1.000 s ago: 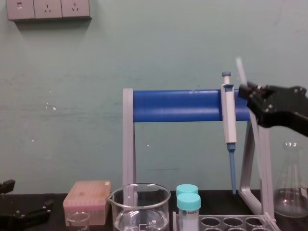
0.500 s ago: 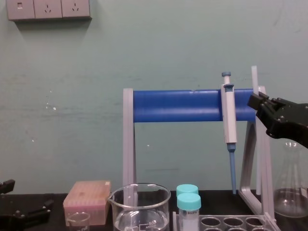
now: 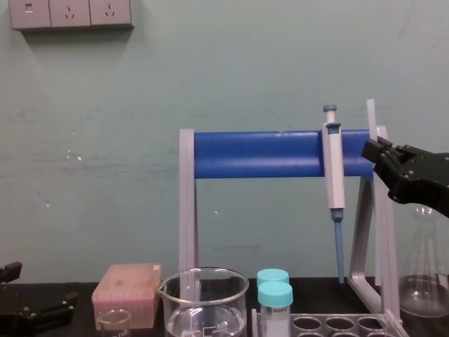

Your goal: Pick up the stirring rod with one hand, then place it down.

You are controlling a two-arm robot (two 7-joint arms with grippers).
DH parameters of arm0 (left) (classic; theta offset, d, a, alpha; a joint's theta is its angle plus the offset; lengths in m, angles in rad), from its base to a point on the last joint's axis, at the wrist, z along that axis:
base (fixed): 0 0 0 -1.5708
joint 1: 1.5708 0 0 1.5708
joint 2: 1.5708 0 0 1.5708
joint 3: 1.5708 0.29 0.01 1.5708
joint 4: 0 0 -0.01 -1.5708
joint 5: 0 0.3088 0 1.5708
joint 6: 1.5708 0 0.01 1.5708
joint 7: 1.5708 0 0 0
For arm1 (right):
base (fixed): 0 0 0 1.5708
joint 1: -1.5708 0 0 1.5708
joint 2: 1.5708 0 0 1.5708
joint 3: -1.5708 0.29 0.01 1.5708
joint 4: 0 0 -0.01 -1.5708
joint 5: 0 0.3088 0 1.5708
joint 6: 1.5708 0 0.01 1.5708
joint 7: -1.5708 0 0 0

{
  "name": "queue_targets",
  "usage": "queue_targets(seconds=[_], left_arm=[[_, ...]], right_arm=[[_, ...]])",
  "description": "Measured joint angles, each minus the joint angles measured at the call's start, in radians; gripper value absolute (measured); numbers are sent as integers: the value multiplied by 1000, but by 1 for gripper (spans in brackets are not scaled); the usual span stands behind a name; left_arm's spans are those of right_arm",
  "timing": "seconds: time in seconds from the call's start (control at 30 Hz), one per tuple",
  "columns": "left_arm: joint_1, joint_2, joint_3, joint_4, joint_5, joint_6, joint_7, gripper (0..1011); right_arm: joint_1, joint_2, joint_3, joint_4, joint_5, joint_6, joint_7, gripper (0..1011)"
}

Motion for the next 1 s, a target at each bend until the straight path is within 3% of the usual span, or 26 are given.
queue_targets(seconds=[1.0], left_arm=[[0,0,0,0,0,0,0,1000]], right_arm=[[2,2,-2,0,1,-5,4,62]])
